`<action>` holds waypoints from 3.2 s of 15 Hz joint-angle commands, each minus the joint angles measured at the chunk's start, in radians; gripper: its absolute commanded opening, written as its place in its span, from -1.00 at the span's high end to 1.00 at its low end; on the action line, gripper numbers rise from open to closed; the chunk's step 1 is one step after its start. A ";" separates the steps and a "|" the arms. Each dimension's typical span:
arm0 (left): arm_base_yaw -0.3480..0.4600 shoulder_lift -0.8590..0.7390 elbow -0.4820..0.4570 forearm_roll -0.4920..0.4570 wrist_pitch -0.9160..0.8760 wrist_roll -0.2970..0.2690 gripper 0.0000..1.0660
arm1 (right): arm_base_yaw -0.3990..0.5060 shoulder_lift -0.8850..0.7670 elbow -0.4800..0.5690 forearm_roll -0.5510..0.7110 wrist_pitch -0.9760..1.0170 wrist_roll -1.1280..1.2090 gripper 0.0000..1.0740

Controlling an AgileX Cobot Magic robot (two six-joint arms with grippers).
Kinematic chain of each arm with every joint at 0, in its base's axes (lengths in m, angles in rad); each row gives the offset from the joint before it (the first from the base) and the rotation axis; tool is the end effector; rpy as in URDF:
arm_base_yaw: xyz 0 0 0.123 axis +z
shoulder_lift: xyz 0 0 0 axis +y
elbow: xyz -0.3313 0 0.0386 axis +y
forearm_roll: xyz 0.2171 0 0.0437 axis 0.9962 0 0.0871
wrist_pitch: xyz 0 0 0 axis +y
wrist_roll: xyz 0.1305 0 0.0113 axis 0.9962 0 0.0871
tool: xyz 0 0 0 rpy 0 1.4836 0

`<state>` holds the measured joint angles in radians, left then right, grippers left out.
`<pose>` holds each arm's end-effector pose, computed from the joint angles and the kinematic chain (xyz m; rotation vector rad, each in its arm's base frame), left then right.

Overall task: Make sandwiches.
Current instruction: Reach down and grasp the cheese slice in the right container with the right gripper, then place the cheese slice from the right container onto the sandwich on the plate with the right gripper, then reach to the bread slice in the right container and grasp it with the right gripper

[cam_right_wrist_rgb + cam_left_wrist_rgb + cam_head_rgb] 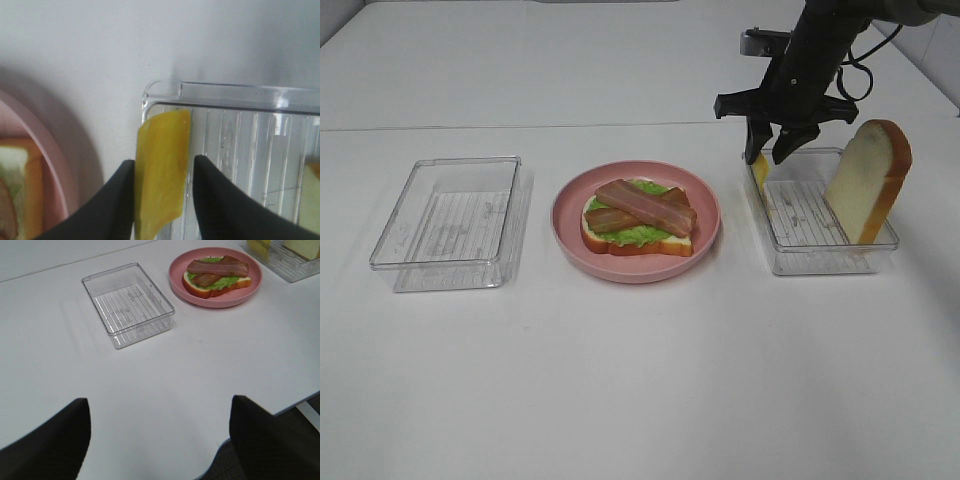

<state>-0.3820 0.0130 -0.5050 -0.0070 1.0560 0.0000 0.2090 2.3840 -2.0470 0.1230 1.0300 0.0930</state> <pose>-0.0409 0.0156 0.2468 0.3907 2.0191 -0.2460 0.5100 0.1223 0.1674 -0.0974 2.8612 0.2256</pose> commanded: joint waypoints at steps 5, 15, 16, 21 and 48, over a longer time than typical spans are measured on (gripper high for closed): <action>0.001 -0.006 0.004 -0.004 -0.010 0.000 -0.38 | -0.002 0.004 -0.002 -0.010 0.041 -0.018 1.00; 0.001 -0.006 0.004 -0.004 -0.010 0.000 -0.38 | 0.012 -0.204 -0.002 0.334 0.118 -0.138 1.00; 0.001 -0.006 0.004 -0.004 -0.010 0.000 -0.38 | 0.024 -0.203 0.000 0.411 0.131 -0.170 1.00; 0.001 -0.006 0.004 -0.004 -0.010 0.000 -0.38 | 0.152 -0.175 0.011 0.461 0.101 -0.188 1.00; 0.001 -0.006 0.004 -0.004 -0.010 0.000 -0.38 | 0.238 -0.126 0.003 -0.016 0.058 0.083 -0.42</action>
<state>-0.3820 0.0130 -0.5050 -0.0080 1.0560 0.0000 0.4500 2.2730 -2.0390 0.1330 1.0750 0.1640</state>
